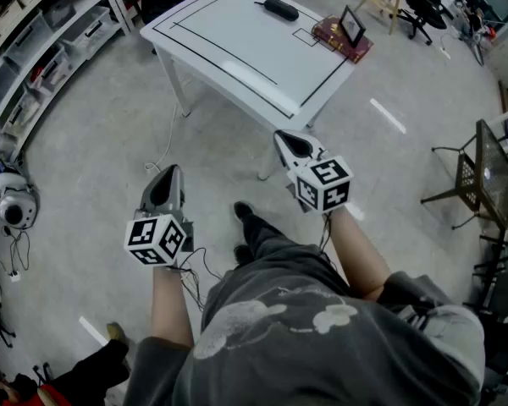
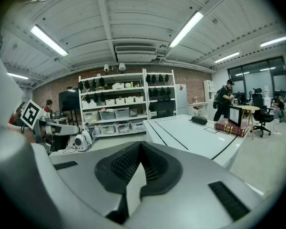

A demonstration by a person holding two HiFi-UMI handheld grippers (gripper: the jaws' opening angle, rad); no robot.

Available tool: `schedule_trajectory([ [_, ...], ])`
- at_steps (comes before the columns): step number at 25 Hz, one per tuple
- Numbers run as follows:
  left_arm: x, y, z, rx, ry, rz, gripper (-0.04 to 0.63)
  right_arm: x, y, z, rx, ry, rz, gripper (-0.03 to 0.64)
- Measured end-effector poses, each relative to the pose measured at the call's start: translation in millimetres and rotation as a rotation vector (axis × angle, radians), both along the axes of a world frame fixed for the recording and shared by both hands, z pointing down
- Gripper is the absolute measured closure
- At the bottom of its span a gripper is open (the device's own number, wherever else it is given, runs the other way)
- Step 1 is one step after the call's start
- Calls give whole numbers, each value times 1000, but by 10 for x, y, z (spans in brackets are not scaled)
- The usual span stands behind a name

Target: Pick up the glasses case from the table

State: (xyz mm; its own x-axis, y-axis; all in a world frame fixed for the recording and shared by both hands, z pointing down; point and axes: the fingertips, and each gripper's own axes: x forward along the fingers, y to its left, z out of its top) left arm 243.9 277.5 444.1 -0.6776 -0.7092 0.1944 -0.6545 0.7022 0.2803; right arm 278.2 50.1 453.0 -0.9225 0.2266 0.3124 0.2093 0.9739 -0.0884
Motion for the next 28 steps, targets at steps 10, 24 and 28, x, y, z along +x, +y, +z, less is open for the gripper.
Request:
schedule_trajectory([
  [10,38,145,36,-17,1,-5,594,-18,73,51,-8,11,-10,618],
  [24,-574,388,96,-39,9,-51,594,-722,-31,176,-64,9,56,617],
  [28,-1080,430,169,-51,33,-66,594,-1233,-126,282,-68,29,70,617],
])
